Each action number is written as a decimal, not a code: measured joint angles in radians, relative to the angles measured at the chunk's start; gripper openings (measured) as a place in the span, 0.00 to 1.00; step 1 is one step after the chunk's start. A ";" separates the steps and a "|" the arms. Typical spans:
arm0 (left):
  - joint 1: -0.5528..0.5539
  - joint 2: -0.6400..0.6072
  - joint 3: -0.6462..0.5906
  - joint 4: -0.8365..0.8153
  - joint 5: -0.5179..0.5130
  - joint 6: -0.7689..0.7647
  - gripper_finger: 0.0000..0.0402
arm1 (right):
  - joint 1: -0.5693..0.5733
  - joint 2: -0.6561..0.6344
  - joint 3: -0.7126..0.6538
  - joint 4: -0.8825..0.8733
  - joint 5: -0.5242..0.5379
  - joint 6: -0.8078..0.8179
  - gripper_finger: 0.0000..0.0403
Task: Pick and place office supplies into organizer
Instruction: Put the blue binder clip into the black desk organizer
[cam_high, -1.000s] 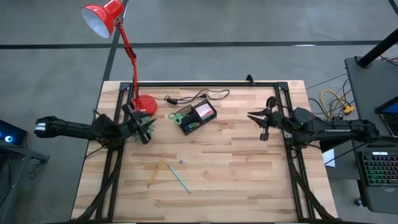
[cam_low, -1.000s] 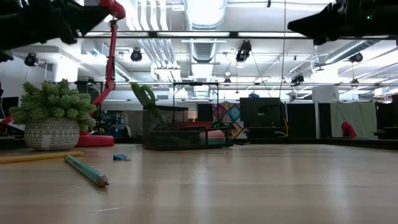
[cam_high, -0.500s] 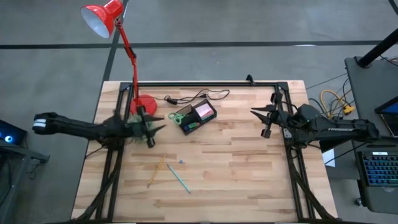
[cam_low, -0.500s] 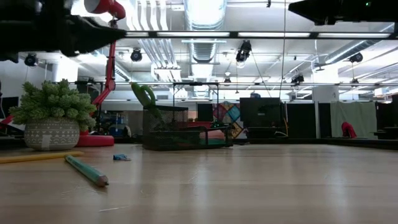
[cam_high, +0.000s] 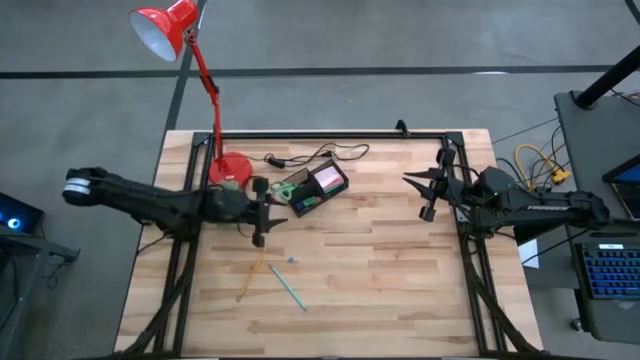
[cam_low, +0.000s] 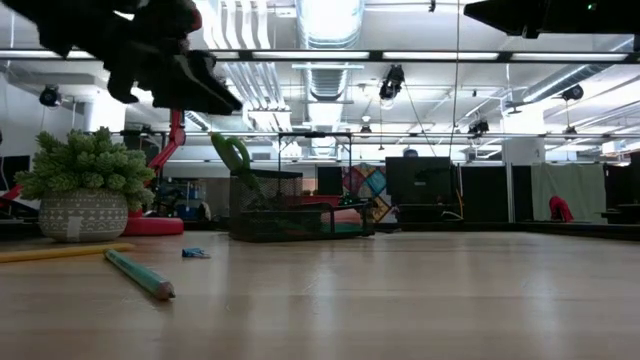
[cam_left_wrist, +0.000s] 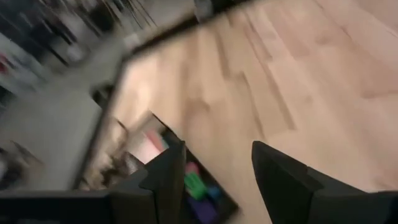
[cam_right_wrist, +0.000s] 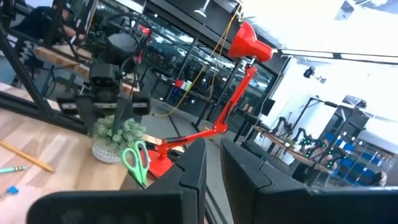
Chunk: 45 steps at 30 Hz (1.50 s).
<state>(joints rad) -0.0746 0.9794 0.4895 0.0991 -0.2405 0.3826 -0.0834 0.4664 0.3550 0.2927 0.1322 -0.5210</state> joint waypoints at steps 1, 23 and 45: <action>-0.007 0.020 0.029 -0.055 0.000 -0.041 0.43 | 0.000 0.002 0.000 -0.002 0.000 -0.001 0.10; -0.180 0.422 0.188 -0.286 0.200 -0.221 0.43 | 0.000 0.006 -0.003 -0.004 0.000 0.041 0.10; -0.170 0.645 0.281 -0.292 0.207 -0.134 0.43 | 0.000 0.006 -0.004 -0.005 0.000 0.042 0.10</action>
<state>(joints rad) -0.2441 1.6245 0.7708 -0.1925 -0.0339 0.2485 -0.0834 0.4728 0.3508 0.2881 0.1322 -0.4793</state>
